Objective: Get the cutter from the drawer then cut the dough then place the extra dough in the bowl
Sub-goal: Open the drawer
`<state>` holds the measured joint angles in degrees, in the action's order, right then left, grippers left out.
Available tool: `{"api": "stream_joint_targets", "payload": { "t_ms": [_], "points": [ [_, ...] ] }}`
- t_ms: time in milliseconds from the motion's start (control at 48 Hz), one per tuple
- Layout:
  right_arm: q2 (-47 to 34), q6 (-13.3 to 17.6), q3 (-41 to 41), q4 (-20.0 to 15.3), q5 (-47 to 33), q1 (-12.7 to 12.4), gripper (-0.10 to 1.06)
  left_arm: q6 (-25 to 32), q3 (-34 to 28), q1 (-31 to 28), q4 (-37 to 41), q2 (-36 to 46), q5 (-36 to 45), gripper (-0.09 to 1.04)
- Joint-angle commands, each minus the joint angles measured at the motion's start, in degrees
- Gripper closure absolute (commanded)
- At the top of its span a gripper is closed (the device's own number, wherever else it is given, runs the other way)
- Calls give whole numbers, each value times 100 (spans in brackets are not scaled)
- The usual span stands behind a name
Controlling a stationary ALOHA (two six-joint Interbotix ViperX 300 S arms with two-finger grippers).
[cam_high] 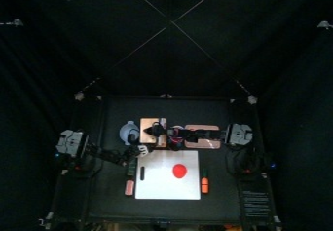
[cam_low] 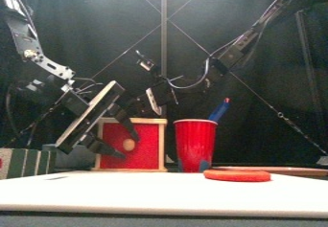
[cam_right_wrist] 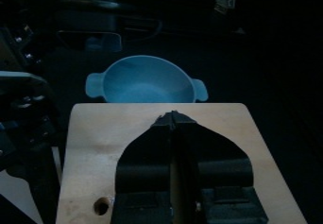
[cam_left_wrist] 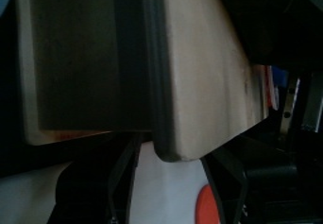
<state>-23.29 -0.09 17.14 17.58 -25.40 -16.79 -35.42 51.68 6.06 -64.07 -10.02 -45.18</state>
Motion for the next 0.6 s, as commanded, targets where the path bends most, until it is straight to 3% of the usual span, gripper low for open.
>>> {"api": "stream_joint_targets", "payload": {
  "t_ms": [21,250,604],
  "points": [
    [53,-9,-9,-9,26,79,97,9,-97,-44,0,35,-53,17],
    [44,-9,-18,-9,35,79,97,0,-97,-26,9,44,-18,28],
    [53,-9,9,-9,26,53,96,-26,-70,299,-70,343,457,30]
  ]
}}
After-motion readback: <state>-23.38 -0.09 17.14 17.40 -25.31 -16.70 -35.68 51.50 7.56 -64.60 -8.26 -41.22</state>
